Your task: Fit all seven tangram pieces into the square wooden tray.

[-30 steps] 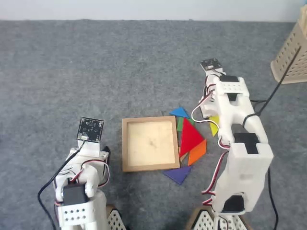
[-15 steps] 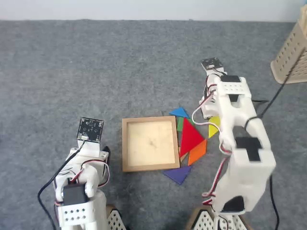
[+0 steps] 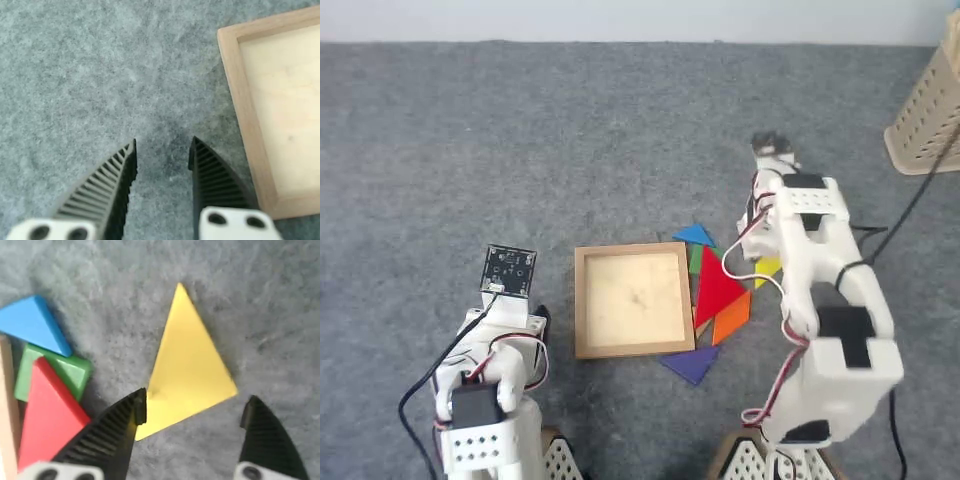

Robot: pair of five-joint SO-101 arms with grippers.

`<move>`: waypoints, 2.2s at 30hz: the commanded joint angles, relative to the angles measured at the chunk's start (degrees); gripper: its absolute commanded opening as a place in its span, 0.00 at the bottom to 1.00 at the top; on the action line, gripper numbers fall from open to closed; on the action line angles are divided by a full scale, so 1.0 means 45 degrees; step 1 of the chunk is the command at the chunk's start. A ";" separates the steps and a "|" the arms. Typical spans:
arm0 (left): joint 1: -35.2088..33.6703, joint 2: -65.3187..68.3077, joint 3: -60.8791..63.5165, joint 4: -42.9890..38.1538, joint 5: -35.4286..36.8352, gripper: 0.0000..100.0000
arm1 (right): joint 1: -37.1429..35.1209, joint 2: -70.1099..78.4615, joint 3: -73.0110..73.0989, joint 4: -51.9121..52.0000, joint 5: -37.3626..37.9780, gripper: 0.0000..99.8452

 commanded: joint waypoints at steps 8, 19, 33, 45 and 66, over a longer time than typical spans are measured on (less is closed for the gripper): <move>0.0020 -0.0078 -0.0127 0.0059 -0.0059 0.17 | -0.0147 0.1573 -0.1309 -0.0088 -0.0176 0.26; 0.0020 -0.0078 -0.0127 0.0059 -0.0059 0.17 | -0.0029 0.0498 -0.1270 0.0107 -0.0176 0.17; 0.0020 -0.0078 -0.0127 0.0059 -0.0059 0.17 | 0.0088 -0.1084 -0.2403 0.0244 0.0801 0.26; 0.0020 -0.0078 -0.0127 0.0059 -0.0059 0.17 | -0.0029 0.3018 -0.4063 0.0283 0.1524 0.31; 0.0020 -0.0078 -0.0127 0.0059 -0.0059 0.17 | -0.0440 0.3116 -0.3516 0.0733 0.1797 0.30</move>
